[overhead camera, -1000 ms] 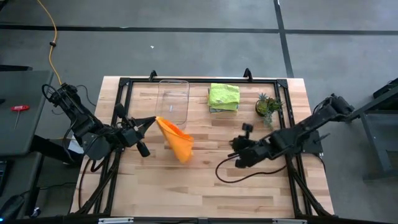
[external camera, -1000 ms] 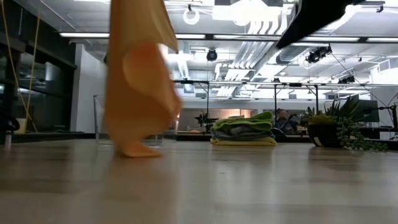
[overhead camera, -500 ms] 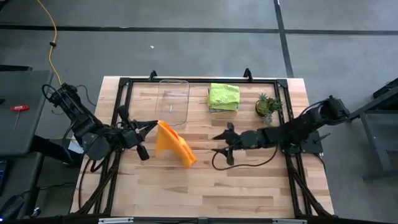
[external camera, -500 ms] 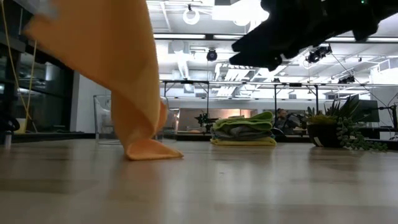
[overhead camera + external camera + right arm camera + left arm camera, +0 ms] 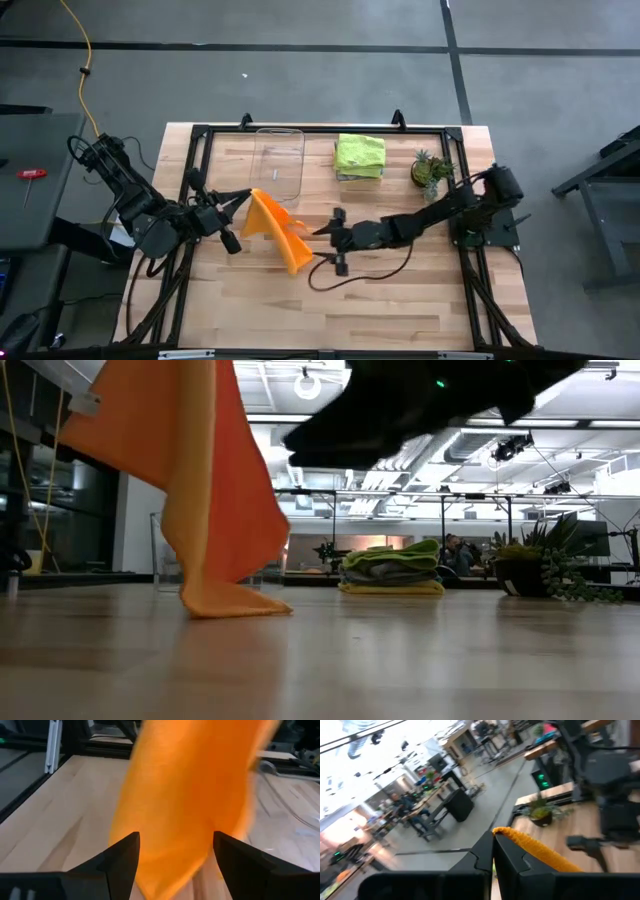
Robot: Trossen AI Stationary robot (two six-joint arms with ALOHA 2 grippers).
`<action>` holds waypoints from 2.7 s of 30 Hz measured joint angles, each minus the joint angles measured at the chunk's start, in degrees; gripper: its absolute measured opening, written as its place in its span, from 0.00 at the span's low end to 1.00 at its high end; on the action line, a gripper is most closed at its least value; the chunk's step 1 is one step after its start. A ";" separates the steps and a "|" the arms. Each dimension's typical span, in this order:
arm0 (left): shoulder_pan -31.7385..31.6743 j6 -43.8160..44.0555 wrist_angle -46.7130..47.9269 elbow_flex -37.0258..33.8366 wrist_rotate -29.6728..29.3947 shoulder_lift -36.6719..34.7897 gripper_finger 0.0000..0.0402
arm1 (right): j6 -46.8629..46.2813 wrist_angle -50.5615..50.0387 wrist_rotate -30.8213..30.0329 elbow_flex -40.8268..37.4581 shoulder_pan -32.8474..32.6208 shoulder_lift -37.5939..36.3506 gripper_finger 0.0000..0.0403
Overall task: Fold microfiber towels
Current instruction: Fold the orange microfiber cloth
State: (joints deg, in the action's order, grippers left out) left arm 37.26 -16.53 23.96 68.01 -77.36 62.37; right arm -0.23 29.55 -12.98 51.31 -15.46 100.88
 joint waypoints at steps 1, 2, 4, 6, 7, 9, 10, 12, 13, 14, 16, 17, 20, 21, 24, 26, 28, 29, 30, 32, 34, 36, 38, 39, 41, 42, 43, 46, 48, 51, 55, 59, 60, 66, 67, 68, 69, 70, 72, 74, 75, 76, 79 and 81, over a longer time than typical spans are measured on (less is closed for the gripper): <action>0.00 0.08 -0.02 0.00 -1.01 -0.02 0.00 | 0.72 -1.05 0.05 1.76 -0.25 1.08 0.61; 0.00 0.08 -0.04 0.00 -1.90 -0.01 0.00 | 1.62 -2.84 0.07 3.48 -0.61 2.00 0.61; 0.00 0.10 -0.24 0.00 -3.35 -0.02 0.00 | 3.24 -7.17 0.09 6.94 -1.44 3.56 0.61; 0.00 -0.02 -0.29 0.00 -3.94 0.00 0.00 | 5.10 -10.63 0.13 10.37 -2.50 4.84 0.61; 0.00 0.04 -0.39 0.00 -3.98 -0.02 0.00 | 6.29 -11.93 0.09 11.92 -3.05 5.45 0.61; 0.00 0.02 -0.43 0.00 -4.06 0.00 0.00 | 8.32 -12.33 0.33 14.53 -4.04 6.78 0.61; 0.00 -0.09 -0.64 -0.02 -4.17 0.00 0.00 | 9.24 -12.54 1.07 15.39 -4.45 7.27 0.60; 0.00 0.03 -0.86 -0.02 -4.33 -0.01 0.00 | 9.70 -11.37 4.14 17.29 -4.92 8.79 0.59; 0.00 -0.05 -1.00 -0.02 -4.33 0.00 0.00 | 9.72 -10.85 6.03 17.87 -4.96 9.30 0.58; 0.00 0.03 -1.22 -0.02 -4.36 -0.01 0.00 | 9.72 -10.14 7.60 18.49 -4.97 10.05 0.56; -0.16 0.38 -1.33 -0.02 -4.71 0.00 0.00 | 9.80 -6.74 10.19 19.93 -4.85 12.04 0.52; -0.28 0.73 -1.49 -0.02 -5.38 0.00 0.00 | 10.17 -5.68 10.64 20.64 -4.80 13.11 0.50; -0.87 2.66 -1.80 -0.02 -8.23 0.00 0.00 | 10.96 -3.20 11.09 24.03 -4.38 17.35 0.42; -1.03 3.65 -2.00 -0.01 -9.27 -0.02 0.00 | 11.14 -3.19 11.11 25.59 -4.18 18.78 0.39; -1.38 6.54 -3.22 -0.02 -12.52 0.00 0.00 | 11.25 -3.23 11.08 30.57 -3.49 22.30 0.33; -1.36 7.37 -4.02 0.00 -12.73 -0.03 0.00 | 11.24 -2.97 10.45 34.36 -2.93 24.72 0.30; -1.36 7.36 -5.79 0.00 -12.70 0.00 0.00 | 11.28 -3.18 7.24 38.39 -2.71 27.10 0.29; -1.36 7.35 -6.41 0.00 -12.70 0.00 0.00 | 11.51 -3.27 5.14 40.33 -2.52 28.18 0.30; -1.36 6.96 -7.11 0.00 -12.70 0.00 0.00 | 12.02 -4.16 2.87 42.21 -2.42 29.07 0.30; -1.36 6.22 -7.72 0.02 -12.72 -0.02 0.00 | 14.04 -6.17 -0.62 46.66 -2.38 31.22 0.32; -1.40 5.93 -7.65 0.01 -12.67 0.01 0.00 | 16.83 -11.34 -5.04 50.33 -2.77 32.50 0.35; -1.47 5.85 -7.71 0.02 -12.69 -0.01 0.00 | 19.96 -16.01 -9.34 54.29 -3.45 34.12 0.40; -1.67 5.45 -8.38 0.00 -12.68 0.00 0.00 | 22.63 -21.52 -16.02 57.49 -4.34 34.99 0.45; -1.66 5.42 -8.43 0.02 -12.70 -0.02 0.00 | 23.43 -22.81 -19.75 58.88 -4.70 35.56 0.47; -1.66 5.40 -8.63 0.00 -12.66 0.00 0.00 | 23.91 -24.39 -28.31 60.09 -5.55 35.73 0.52; -1.68 5.42 -8.76 0.00 -12.68 0.00 0.00 | 23.77 -24.20 -31.59 60.17 -5.84 35.73 0.54; -1.68 5.40 -8.78 0.00 -12.68 0.00 0.00 | 23.31 -24.08 -33.62 60.17 -5.89 35.71 0.55; -1.68 5.42 -8.87 0.01 -12.68 0.00 0.00 | 19.63 -22.49 -39.23 60.06 -6.01 35.75 0.57; -1.68 5.68 -9.01 0.00 -12.68 0.00 0.00 | 16.85 -22.17 -38.71 60.06 -6.01 35.73 0.57; -1.68 5.88 -9.42 0.02 -12.68 0.00 0.00 | 12.34 -22.39 -36.40 60.06 -5.98 35.75 0.58; -1.68 5.88 -10.53 0.01 -12.66 0.00 0.00 | 9.54 -21.07 -36.11 60.06 -6.06 35.74 0.58; -1.68 5.85 -10.51 0.00 -12.66 0.00 0.00 | 6.25 -20.14 -33.71 60.04 -6.14 35.75 0.58; -1.68 5.87 -10.51 0.01 -12.66 0.00 0.00 | 6.00 -19.54 -33.43 60.04 -6.14 35.90 0.58; -1.68 6.07 -10.53 0.00 -12.66 0.00 0.00 | 4.72 -16.47 -31.75 59.99 -5.83 36.17 0.58; -1.68 6.09 -10.51 0.00 -12.66 0.00 0.00 | 4.74 -16.19 -31.75 59.99 -5.81 36.17 0.58; -1.68 6.27 -10.53 0.02 -12.66 0.00 0.00 | 4.74 -15.72 -31.73 59.99 -5.68 36.17 0.58; -1.68 6.57 -10.51 0.00 -12.66 0.00 0.00 | 4.68 -15.47 -31.63 59.99 -5.58 36.17 0.58; -1.68 6.82 -10.52 0.00 -12.66 0.00 0.00 | 4.42 -15.41 -31.45 59.99 -5.55 36.15 0.58; -1.68 6.91 -10.51 0.00 -12.66 0.00 0.00 | 3.43 -15.56 -31.44 59.99 -5.41 36.15 0.57; -1.68 6.93 -10.53 0.02 -12.66 0.00 0.00 | 2.00 -15.52 -31.40 59.99 -5.14 36.15 0.55; -1.68 6.93 -10.51 0.02 -12.66 0.00 0.00 | 1.26 -15.44 -31.40 59.99 -4.99 36.17 0.53; -1.68 6.93 -10.52 0.01 -12.66 0.00 0.00 | 0.36 -15.45 -31.38 59.99 -4.81 36.15 0.52; -1.68 7.83 -10.53 0.00 -12.66 0.00 0.00 | -1.17 -15.54 -29.91 59.97 -4.37 36.15 0.48; -1.68 9.30 -10.53 0.00 -12.66 0.00 0.00 | -1.33 -15.50 -27.92 59.97 -4.01 36.15 0.47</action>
State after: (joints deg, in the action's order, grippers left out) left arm 35.57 -7.23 13.43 68.01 -90.02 62.37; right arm -1.56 14.05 -40.90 111.28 -19.47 137.04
